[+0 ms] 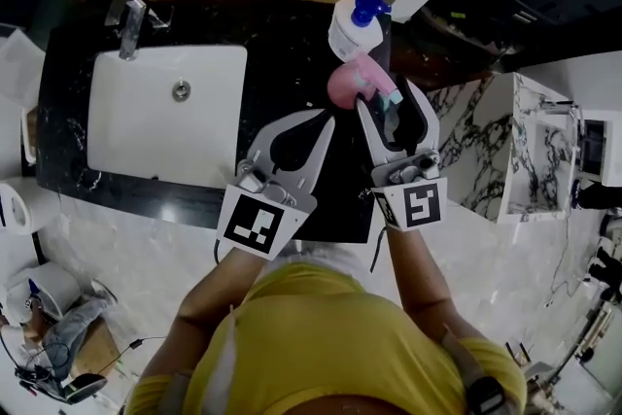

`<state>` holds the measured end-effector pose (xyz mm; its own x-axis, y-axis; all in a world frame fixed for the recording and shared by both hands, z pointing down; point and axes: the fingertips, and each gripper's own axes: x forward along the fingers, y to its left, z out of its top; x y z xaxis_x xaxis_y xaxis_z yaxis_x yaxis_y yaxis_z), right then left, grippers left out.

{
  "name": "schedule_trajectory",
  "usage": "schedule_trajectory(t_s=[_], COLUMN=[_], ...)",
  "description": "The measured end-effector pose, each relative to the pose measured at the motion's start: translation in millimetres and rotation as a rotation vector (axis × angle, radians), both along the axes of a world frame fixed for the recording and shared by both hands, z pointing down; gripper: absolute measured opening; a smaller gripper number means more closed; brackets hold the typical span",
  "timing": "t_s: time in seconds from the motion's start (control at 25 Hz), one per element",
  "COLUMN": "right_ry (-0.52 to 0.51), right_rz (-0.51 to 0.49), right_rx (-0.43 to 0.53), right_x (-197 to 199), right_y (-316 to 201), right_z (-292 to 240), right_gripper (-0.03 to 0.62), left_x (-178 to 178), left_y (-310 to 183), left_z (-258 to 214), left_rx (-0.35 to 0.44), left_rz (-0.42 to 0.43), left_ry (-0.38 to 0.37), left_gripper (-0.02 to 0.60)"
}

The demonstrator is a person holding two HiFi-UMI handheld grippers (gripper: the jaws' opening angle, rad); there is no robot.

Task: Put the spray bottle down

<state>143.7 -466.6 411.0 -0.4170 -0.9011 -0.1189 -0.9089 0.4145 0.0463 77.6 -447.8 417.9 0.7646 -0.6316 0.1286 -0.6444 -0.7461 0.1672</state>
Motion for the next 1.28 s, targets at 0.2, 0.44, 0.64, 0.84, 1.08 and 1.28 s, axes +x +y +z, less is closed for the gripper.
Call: schedule_trajectory(t_s=[0.2,0.44,0.64,0.84,1.08,1.28], right_ry=[0.014,0.04,0.045,0.058,0.063,0.085], right_rz=[0.066,0.133,0.185,0.228,0.285,0.308], right_rx=[-0.075,-0.113,-0.089,-0.057,-0.07,-0.046], right_x=[12,18,23,26,33,35], right_y=[24,56,74,92,118,138], right_z=[3,-7,-30,-51,-73,-96], right_gripper=[0.23,0.103,0.032,0.0,0.0,0.0], left_x=[-2,-5,-7,-13,-24,-35], left_y=[8,22,36,51,71,83], left_z=[-13,-33,-51,-68,-89,-106], left_rx=[0.039,0.087,0.127,0.168,0.191,0.209], left_rz=[-0.013,-0.03,-0.034,-0.042,-0.065,-0.092], left_ry=[-0.007,0.016,0.026,0.031,0.045,0.038], left_gripper=[0.005,0.005,0.005,0.005,0.004,0.003])
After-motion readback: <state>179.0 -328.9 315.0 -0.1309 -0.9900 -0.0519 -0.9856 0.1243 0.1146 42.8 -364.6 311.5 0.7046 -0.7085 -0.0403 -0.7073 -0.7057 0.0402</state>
